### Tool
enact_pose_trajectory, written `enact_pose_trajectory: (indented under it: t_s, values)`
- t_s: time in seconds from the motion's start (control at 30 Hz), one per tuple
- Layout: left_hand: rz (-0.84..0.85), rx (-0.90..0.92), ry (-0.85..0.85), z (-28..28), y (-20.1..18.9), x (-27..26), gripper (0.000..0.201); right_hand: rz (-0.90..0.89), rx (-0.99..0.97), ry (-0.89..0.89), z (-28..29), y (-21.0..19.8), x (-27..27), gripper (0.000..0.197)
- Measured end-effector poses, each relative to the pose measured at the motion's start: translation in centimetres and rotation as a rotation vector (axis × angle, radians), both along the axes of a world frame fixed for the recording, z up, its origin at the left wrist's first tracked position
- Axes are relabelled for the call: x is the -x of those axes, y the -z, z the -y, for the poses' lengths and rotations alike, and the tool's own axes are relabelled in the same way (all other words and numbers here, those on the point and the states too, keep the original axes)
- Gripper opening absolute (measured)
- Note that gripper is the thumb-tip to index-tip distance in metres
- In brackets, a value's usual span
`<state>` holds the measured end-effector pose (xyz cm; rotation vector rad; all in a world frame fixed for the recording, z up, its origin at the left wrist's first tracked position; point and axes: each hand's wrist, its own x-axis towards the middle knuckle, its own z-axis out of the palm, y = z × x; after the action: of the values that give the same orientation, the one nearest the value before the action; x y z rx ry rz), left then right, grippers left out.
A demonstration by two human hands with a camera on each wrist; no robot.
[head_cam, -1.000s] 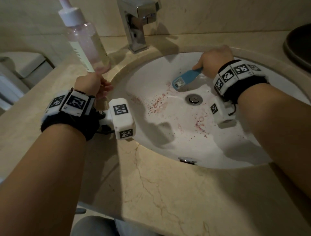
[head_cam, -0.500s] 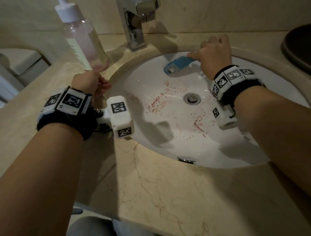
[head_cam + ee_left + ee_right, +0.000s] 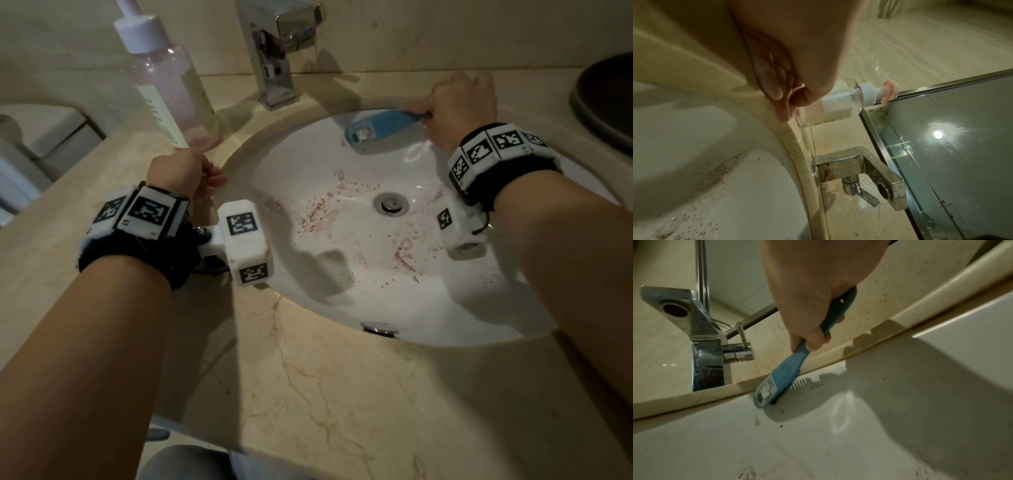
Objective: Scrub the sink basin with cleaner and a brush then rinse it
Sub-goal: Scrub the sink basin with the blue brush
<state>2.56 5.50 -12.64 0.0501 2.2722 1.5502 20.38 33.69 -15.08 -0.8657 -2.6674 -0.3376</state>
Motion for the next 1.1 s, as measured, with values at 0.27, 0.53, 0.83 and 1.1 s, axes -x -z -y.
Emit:
enact_pose_trajectory:
  t_s: [0.27, 0.53, 0.83, 1.1]
  values:
    - [0.008, -0.019, -0.006, 0.1, 0.1, 0.1, 0.027, 0.133, 0.078, 0.052, -0.4, 1.1, -0.9, 0.036]
    - [-0.015, -0.041, -0.015, 0.1, 0.2, 0.0, 0.027, -0.061, 0.157, 0.045, -1.0, 0.9, -0.5, 0.04]
    - [-0.021, -0.053, -0.023, 0.1, 0.1, -0.2, 0.027, -0.016, 0.169, 0.028, -0.7, 1.3, -0.5, 0.043]
    - [-0.016, -0.048, -0.02, 0.1, 0.2, -0.1, 0.027, -0.128, 0.078, 0.034, -0.5, 1.1, -1.1, 0.041]
